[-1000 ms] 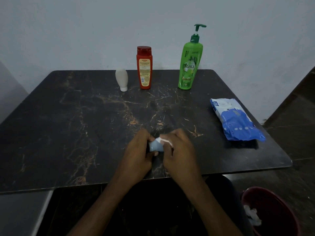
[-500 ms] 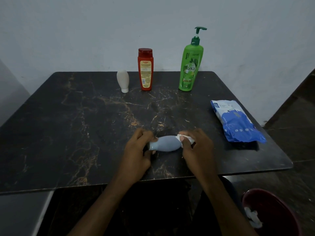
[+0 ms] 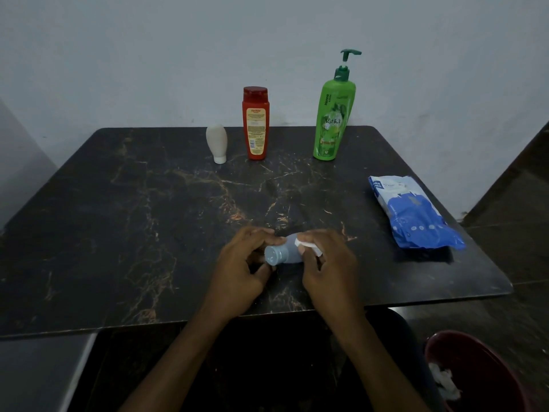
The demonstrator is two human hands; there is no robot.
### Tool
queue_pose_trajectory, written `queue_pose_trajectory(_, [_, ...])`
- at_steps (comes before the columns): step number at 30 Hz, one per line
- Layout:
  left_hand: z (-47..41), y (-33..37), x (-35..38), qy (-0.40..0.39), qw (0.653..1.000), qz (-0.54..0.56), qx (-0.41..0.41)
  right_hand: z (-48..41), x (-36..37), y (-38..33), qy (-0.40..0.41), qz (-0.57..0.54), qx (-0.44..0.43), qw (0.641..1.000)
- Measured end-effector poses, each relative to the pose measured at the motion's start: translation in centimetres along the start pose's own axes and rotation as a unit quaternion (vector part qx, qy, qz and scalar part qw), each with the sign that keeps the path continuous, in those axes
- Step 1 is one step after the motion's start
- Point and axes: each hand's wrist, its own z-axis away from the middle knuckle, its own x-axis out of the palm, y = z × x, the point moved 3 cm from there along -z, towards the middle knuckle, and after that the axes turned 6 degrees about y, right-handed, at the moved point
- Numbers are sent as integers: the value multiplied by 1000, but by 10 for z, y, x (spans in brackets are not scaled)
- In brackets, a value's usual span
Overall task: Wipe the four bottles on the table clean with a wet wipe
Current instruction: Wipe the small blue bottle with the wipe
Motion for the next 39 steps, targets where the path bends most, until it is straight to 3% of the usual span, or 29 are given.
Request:
queue_pose_trajectory(9, [2,-4,1,-62,993,73,-74,6,6,6,8,-14,38,999])
queue_pose_trajectory(16, [-2,-3,1,20,994,36,-102,7,5,-3,-7,-28,6,1000])
queue_pose_trajectory(21, [-1,-7,-1,48,995,-58,-72,-17,-2,6,8,17,75,997])
queue_pose_trajectory(25, [-1,-7,-2,69,993,-85,-44,-11,9,-12,-51,73,3,996])
queue_pose_trajectory(31, [1,-4,-1,72,991,-98,-58,8,28,-41,-120,60,-68,989])
queue_pose_trajectory(39, [0,-5,0,68,991,-97,-69,-13,19,-15,-85,72,-97,989])
